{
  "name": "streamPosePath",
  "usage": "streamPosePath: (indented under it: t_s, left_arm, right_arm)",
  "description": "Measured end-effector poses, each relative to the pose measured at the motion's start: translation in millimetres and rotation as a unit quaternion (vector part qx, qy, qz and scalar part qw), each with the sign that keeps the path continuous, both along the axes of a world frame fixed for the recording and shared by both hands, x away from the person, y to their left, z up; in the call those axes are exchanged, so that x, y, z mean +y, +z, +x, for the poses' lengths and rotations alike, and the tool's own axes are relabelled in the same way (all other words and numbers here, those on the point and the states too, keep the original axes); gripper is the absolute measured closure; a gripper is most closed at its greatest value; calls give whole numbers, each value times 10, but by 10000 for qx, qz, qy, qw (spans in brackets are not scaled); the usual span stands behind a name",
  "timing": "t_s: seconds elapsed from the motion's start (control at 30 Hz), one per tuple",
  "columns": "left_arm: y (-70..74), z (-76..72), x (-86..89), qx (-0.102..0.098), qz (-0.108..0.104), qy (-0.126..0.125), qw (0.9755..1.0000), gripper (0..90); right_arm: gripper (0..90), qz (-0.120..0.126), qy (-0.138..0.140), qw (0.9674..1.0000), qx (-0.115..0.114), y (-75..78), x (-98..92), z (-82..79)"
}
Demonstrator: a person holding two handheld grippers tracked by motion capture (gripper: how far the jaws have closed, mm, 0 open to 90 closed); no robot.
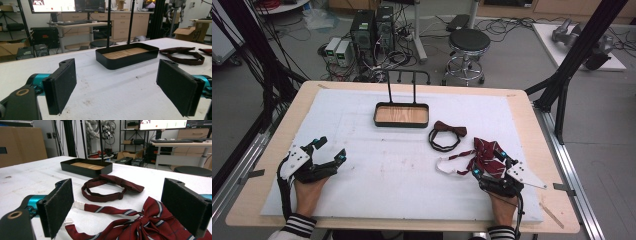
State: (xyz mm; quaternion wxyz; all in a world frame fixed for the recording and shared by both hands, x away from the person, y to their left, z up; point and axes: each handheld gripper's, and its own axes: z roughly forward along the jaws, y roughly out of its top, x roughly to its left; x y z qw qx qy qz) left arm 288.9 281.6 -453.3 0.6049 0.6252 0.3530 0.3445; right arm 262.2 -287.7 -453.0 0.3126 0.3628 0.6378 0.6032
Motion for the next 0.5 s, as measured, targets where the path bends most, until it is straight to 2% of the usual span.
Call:
streamPosePath:
  t_s: [0.17, 0.5]
  left_arm:
    - [0, 1, 0, 6, -7, 8, 10000, 167]
    - [0, 0, 0, -6, 4, -5, 10000, 167]
  right_arm:
    - [102, 42, -5, 10000, 29, -1, -6, 1]
    - [101, -33, -24, 10000, 23, 2, 5, 1]
